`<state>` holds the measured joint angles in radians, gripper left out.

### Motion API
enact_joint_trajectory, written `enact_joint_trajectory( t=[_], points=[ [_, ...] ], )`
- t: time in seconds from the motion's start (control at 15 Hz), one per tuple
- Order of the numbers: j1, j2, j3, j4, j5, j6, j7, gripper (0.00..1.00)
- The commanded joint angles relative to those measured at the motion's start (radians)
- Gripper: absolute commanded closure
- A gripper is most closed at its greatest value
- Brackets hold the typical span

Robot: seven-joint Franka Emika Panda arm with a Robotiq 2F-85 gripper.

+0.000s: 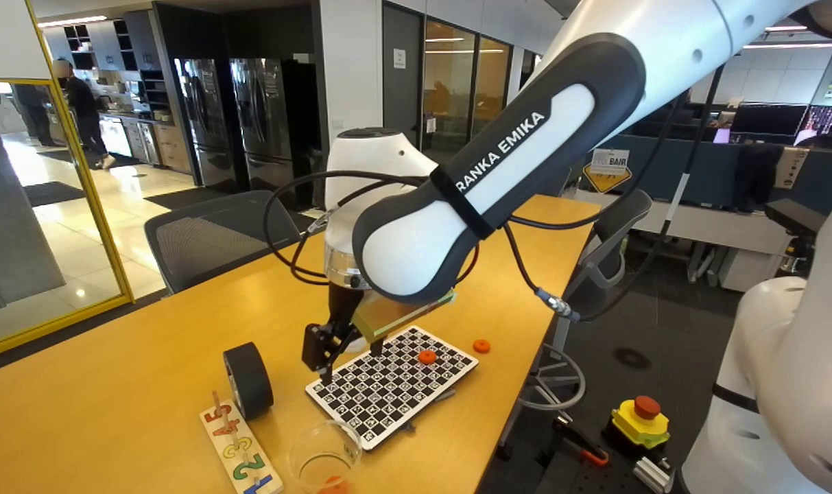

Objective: Pick up the blue and yellow objects from the table and put them in the cups

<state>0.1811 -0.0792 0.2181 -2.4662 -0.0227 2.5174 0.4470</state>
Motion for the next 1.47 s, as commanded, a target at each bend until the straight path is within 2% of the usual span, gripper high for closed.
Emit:
enact_joint_trajectory(
  t=[0.0,0.4,0.67,0.8,1.4],
  points=[
    [-0.056,0.028,-0.054,0.027,-0.015,0.003,-0.032,0.00],
    [-0.129,0.074,-0.142,0.023,-0.049,-0.014,-0.141,0.00],
    [-0.153,0.133,-0.181,0.028,-0.140,0.008,-0.150,0.00],
    [-0.158,0.167,-0.198,0.034,-0.149,0.012,-0.163,0.00],
    [-0.180,0.319,-0.235,0.128,-0.074,-0.004,-0.281,0.00]
  ],
)
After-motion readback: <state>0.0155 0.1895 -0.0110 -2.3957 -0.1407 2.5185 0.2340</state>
